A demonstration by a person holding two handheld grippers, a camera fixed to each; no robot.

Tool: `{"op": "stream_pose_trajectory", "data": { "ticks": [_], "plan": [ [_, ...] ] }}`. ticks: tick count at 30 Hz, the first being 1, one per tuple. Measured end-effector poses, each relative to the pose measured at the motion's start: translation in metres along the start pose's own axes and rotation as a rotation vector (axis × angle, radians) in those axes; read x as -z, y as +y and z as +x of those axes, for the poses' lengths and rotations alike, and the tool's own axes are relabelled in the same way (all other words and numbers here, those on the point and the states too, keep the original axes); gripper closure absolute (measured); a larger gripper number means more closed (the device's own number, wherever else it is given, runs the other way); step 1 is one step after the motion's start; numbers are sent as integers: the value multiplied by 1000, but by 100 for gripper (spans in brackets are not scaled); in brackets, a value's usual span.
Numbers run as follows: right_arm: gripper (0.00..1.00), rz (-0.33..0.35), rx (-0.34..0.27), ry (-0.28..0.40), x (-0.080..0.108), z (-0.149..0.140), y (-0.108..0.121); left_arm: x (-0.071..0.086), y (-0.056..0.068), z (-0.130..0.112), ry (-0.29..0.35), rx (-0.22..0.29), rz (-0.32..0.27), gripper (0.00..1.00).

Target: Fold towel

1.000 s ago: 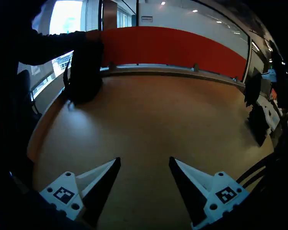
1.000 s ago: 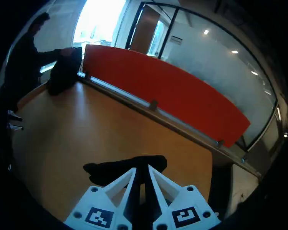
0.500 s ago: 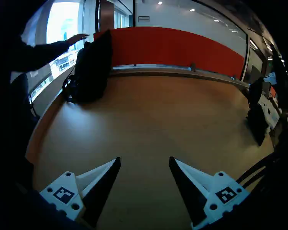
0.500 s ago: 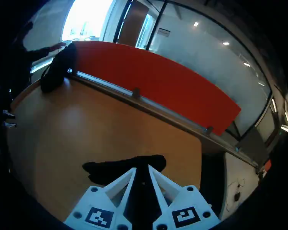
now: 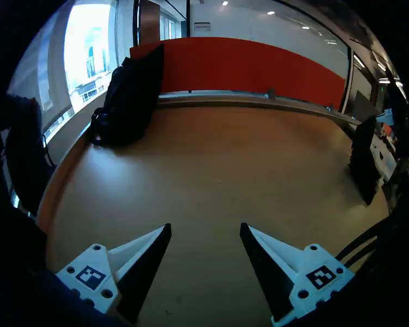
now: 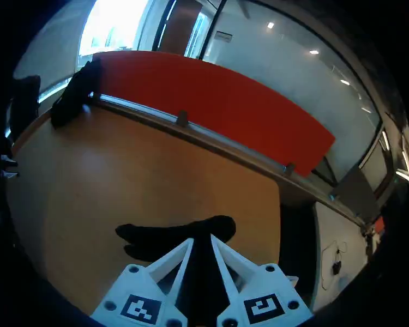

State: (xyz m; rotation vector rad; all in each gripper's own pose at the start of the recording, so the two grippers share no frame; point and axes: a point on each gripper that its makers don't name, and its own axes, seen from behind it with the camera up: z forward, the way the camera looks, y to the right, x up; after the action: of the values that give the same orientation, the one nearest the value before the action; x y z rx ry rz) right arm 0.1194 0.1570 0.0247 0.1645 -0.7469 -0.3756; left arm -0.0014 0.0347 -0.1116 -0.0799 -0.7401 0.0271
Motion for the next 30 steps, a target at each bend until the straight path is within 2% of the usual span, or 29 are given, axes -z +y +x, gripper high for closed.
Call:
{"op": "stream_pose_trajectory", "data": {
  "ticks": [20,30],
  "plan": [
    [94,-59,-123,-131,25,-123,5,-2,15,3,3,-31,-20,7],
    [94,-84,-213,-208,22,-185,5,1,17,4,8,-38,-15,7]
  ]
}}
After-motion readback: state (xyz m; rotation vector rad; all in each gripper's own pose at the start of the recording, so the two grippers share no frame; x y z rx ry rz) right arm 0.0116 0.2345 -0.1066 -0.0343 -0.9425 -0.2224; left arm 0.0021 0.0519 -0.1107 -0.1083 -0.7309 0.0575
